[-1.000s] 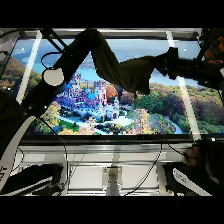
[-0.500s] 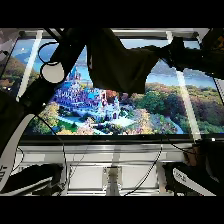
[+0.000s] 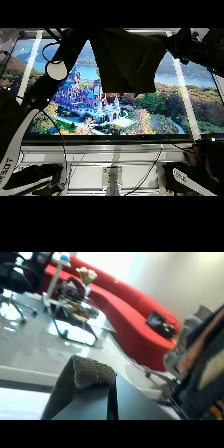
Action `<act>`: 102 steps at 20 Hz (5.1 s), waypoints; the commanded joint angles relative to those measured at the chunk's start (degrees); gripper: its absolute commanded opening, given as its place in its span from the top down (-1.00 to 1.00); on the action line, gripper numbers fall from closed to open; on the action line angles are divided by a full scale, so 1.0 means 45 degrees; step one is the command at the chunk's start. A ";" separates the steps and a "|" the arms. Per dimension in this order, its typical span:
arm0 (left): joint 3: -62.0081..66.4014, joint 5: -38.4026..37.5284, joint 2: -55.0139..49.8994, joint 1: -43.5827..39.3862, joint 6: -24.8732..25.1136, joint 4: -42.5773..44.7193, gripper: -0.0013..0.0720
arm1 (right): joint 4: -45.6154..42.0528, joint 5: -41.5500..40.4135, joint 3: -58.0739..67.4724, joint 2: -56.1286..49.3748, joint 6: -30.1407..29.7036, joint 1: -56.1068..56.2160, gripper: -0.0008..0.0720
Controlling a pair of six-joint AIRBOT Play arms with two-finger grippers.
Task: Fold the clothes and pants, and hang the long-sleeved shirts on hangers.
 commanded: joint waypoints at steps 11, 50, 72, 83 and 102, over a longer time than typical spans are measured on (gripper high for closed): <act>0.5659 -0.5319 -0.3774 0.2375 -0.1103 0.0005 0.91 | 0.0393 -0.7791 0.1865 -0.4090 0.0019 0.1545 0.89; 0.7776 -1.0768 -0.4561 0.4634 -0.1953 -0.0801 0.91 | 0.0554 -0.4517 0.5799 -0.7786 -0.1268 0.2089 0.90; 0.7567 -1.1322 -0.4629 0.4697 0.0243 -0.2720 0.91 | 0.0214 -0.2924 0.6747 -0.7699 -0.1268 0.1637 0.90; 0.6193 -1.4387 -0.3162 0.3614 -0.4041 0.5158 0.92 | -0.3920 0.5251 0.5717 -0.4920 -0.1030 0.0282 0.90; -0.8670 -1.3726 0.8068 0.2132 -0.6256 0.5542 0.92 | -0.4036 0.9996 -0.6654 0.3774 0.1005 -0.0151 0.89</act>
